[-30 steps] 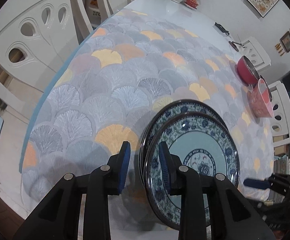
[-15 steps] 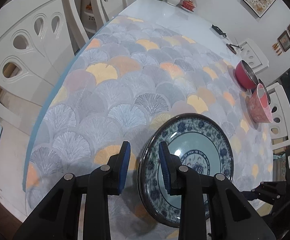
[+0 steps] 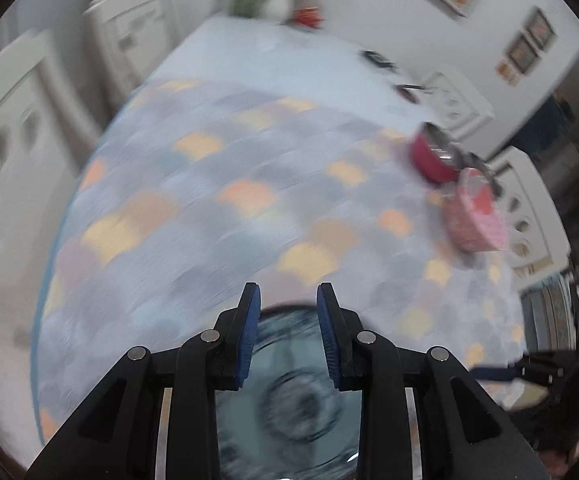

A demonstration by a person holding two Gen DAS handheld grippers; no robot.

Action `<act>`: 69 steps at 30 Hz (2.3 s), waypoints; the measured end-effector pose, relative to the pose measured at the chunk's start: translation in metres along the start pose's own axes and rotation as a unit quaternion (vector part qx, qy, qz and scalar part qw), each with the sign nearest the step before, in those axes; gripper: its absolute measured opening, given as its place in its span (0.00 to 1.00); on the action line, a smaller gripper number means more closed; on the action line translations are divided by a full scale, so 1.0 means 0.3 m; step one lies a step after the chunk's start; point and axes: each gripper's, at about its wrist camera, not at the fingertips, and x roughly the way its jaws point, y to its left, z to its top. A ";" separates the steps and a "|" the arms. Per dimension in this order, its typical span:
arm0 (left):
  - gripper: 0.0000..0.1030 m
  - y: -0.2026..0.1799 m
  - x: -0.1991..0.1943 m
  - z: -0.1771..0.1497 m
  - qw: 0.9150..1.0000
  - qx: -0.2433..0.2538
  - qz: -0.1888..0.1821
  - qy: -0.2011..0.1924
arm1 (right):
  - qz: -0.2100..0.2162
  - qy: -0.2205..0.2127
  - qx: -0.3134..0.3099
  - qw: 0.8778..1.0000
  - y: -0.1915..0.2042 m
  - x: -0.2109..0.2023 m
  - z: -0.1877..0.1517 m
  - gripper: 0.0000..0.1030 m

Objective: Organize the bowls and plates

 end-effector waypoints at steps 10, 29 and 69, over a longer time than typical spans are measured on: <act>0.68 -0.534 0.147 0.198 0.992 0.112 -0.055 -0.003 | -0.005 -0.162 0.193 0.968 -0.524 -0.269 0.048 0.54; 0.29 -0.801 0.633 0.253 0.996 0.026 -0.025 0.077 | 0.069 -0.080 0.157 0.982 -0.950 -0.011 0.314 0.54; 0.17 -0.770 0.166 -0.208 0.995 0.053 -0.078 0.033 | 0.018 -0.120 0.136 0.983 -0.538 -0.185 -0.182 0.19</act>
